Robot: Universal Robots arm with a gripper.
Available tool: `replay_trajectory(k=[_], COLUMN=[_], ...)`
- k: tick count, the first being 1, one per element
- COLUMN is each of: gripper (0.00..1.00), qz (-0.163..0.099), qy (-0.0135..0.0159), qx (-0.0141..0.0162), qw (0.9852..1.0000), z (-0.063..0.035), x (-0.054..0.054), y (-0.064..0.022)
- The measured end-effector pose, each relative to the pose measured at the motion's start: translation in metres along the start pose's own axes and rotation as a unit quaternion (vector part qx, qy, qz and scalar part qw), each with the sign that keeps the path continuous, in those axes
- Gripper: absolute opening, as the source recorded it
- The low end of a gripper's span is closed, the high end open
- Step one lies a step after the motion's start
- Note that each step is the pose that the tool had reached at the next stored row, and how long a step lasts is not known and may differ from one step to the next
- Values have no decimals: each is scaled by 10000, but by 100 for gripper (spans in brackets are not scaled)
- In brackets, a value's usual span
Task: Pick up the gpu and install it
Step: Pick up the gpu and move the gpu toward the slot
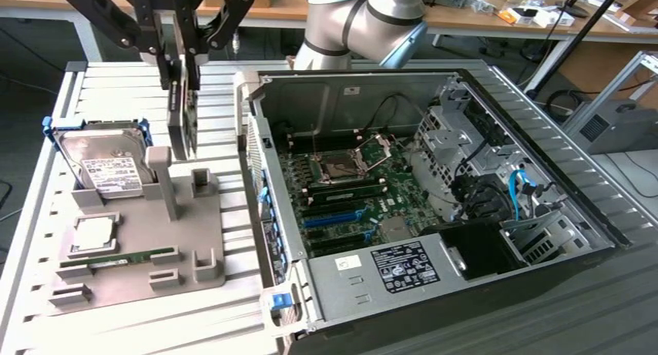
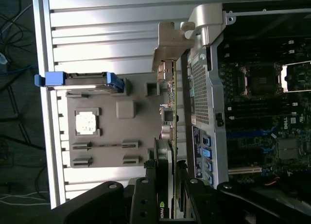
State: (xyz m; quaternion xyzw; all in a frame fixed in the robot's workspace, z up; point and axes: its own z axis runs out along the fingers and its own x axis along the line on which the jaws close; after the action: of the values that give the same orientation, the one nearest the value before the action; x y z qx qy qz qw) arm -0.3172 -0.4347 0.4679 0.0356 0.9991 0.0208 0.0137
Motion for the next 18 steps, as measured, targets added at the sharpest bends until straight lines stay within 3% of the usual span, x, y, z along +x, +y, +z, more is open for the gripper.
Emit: replay_trajectory(k=[18], gripper=[27], qz=[0], qy=[1], qx=[1], qw=[10000], z=[-230], x=[-6], y=[10])
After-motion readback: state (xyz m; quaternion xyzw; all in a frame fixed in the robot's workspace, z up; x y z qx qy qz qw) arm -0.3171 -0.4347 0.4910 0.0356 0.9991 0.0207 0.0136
